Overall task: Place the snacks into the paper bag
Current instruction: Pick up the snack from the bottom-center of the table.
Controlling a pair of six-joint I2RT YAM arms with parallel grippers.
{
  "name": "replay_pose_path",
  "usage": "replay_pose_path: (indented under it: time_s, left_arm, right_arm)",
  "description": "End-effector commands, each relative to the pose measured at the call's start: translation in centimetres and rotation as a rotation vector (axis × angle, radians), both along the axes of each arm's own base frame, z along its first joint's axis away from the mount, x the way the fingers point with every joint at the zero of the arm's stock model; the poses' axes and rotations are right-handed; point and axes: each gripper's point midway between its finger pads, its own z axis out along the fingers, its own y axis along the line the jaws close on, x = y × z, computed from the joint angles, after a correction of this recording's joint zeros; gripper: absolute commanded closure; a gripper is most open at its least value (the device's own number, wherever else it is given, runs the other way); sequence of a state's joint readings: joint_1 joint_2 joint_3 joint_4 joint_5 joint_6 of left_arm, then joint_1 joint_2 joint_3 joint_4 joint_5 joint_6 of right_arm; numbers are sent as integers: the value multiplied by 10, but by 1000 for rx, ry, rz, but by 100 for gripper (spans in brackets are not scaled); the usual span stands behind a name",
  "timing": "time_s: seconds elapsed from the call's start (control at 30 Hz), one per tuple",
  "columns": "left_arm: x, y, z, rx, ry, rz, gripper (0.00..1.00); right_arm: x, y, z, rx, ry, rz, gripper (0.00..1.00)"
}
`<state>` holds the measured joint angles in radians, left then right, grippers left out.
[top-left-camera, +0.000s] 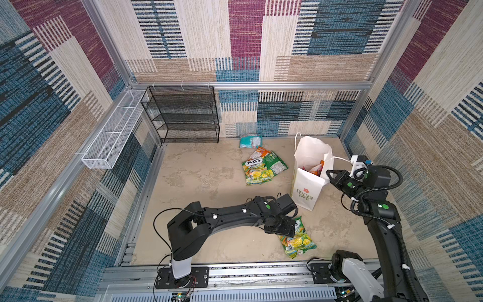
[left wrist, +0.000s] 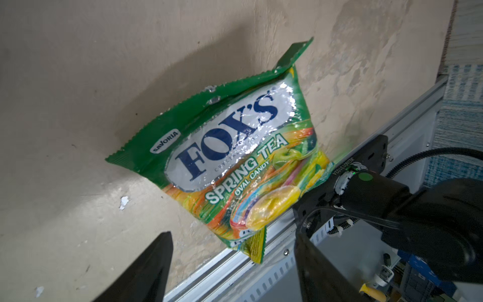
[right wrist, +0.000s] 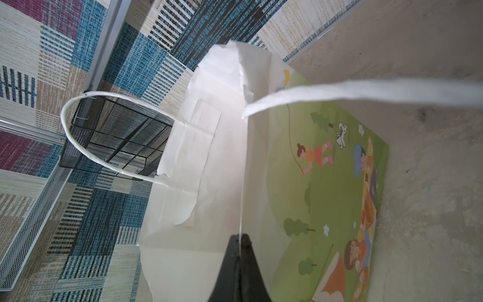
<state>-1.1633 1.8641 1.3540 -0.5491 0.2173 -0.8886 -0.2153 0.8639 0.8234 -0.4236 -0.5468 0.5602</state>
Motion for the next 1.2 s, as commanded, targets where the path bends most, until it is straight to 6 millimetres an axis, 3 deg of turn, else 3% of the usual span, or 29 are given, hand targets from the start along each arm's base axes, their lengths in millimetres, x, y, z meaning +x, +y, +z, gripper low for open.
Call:
replay_pose_path:
  time_s: [0.0, 0.13, 0.43, 0.73, 1.07, 1.17]
  left_arm:
    - [0, -7, -5, 2, 23, 37, 22]
    - [-2, -6, -16, 50, 29, 39, 21]
    - [-1, -1, -39, 157, 23, 59, 33]
    - [12, -4, -52, 243, -18, 65, 61]
    - [16, -16, -34, 189, -31, 62, 98]
    - [17, -20, -21, 160, -42, 62, 100]
  right_arm:
    - [-1, 3, 4, 4, -14, 15, 100]
    - [-1, 3, 3, 5, -15, 15, 100]
    - [-3, 4, 2, 6, -16, 18, 100]
    - [-3, 4, 3, 5, -17, 19, 100]
    - [-4, 4, 4, 5, -20, 18, 100]
    - [-3, 4, 4, 5, -22, 18, 100]
